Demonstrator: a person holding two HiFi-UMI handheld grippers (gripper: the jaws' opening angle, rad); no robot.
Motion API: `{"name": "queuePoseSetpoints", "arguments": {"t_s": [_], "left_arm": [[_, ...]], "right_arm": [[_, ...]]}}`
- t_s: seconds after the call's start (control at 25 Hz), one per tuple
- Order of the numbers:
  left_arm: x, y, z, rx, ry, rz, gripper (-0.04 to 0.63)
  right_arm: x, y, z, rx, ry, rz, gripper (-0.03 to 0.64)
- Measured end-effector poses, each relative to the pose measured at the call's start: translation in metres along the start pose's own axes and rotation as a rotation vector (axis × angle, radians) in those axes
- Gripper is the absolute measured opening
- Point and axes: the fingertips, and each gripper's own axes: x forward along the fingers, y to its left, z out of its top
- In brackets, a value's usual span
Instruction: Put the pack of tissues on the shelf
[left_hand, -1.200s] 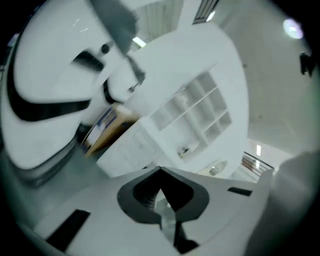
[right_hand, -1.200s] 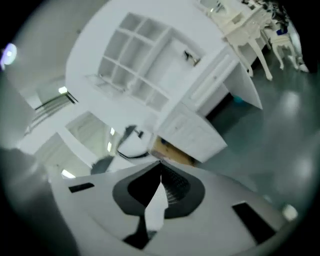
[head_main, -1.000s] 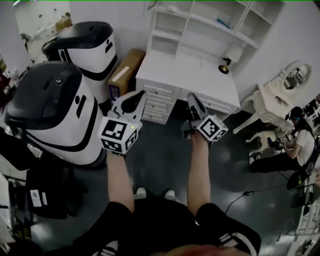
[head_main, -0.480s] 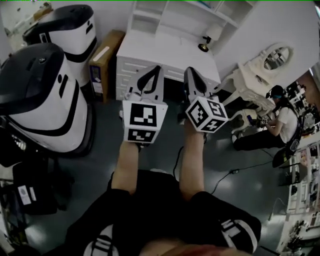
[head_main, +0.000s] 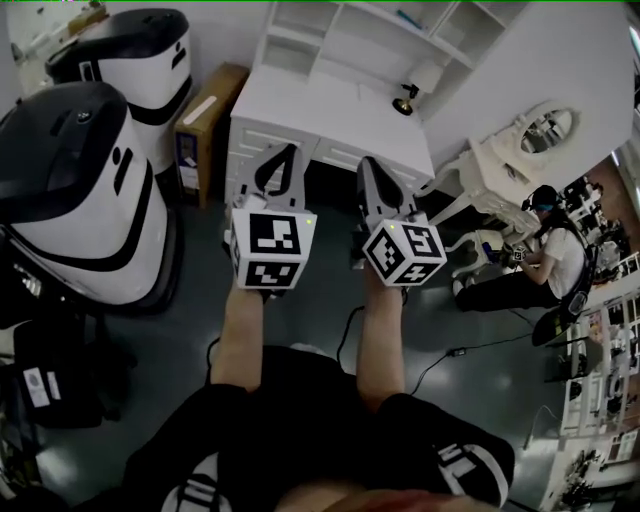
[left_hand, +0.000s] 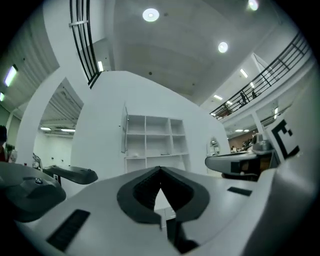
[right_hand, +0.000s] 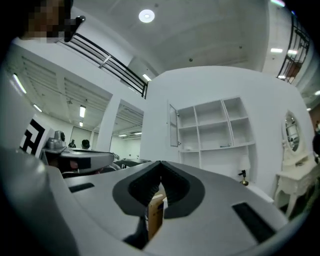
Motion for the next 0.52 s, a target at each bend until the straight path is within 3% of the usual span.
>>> {"name": "queuePoseSetpoints", "arguments": {"t_s": [0.16, 0.32, 0.52], "left_arm": [[-0.009, 0.014, -0.002, 0.047, -0.002, 0.049, 0.011], [-0.022, 0.026, -0.004, 0.061, 0.021, 0.061, 0.01], [-0.035, 0.049, 0.001, 0.054, 0.005, 0.105, 0.011]], "right_arm": [[0.005, 0.016, 0.001, -0.043, -0.002, 0.022, 0.02], [0.005, 0.006, -0.024, -0.019, 0.108, -0.033, 0.02], [0.006, 0.01, -0.009, 0.013, 0.073, -0.016, 0.021]]}}
